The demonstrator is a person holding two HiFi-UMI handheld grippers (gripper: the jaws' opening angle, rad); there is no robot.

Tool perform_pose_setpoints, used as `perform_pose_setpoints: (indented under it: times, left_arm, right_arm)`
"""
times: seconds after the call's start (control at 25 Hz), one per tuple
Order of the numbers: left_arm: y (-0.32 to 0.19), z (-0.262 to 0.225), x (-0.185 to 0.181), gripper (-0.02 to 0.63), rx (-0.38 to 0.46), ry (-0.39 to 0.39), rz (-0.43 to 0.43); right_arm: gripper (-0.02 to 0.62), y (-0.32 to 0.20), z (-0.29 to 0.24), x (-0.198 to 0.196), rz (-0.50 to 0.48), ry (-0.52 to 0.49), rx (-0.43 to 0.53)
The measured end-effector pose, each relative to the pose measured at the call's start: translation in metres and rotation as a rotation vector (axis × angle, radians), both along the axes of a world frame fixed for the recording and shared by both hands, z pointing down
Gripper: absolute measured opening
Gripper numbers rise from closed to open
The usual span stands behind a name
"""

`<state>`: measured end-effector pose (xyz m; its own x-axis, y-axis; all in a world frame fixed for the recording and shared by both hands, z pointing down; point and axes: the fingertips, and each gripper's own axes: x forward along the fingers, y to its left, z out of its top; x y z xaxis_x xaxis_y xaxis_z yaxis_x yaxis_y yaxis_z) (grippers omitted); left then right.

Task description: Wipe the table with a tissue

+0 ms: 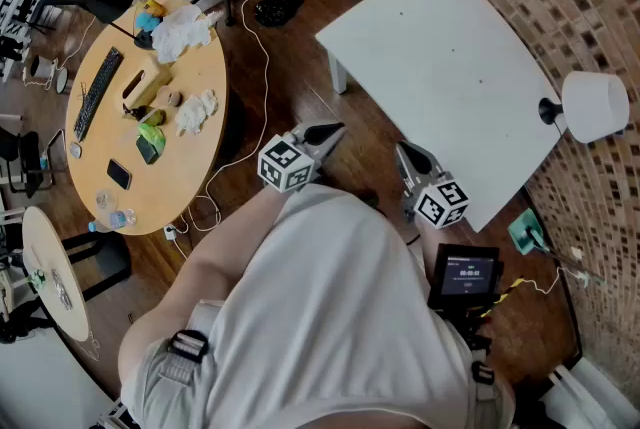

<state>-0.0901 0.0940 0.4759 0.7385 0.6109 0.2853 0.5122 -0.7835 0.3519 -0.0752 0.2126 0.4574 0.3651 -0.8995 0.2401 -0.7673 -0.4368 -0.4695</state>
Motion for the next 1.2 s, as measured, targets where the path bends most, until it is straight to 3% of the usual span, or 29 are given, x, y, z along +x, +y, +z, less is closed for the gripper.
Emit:
perform_pose_setpoints:
  times: [0.24, 0.56, 0.88, 1.2]
  left_arm:
    - [-0.039, -0.001, 0.020, 0.005, 0.011, 0.004, 0.015]
    - [-0.130, 0.010, 0.024, 0.005, 0.005, -0.029, -0.128]
    - [-0.250, 0.037, -0.014, 0.006, 0.015, -0.080, -0.332]
    - [-0.316, 0.039, -0.060, 0.005, -0.010, -0.073, -0.488]
  right_arm:
    - [0.008, -0.049, -0.009, 0.021, -0.020, 0.013, -0.007]
    - [0.008, -0.130, -0.013, 0.030, -0.141, 0.006, -0.026]
    - [0.008, -0.236, -0.009, 0.024, -0.342, 0.035, -0.071]
    - [0.008, -0.334, -0.013, 0.003, -0.582, 0.092, -0.137]
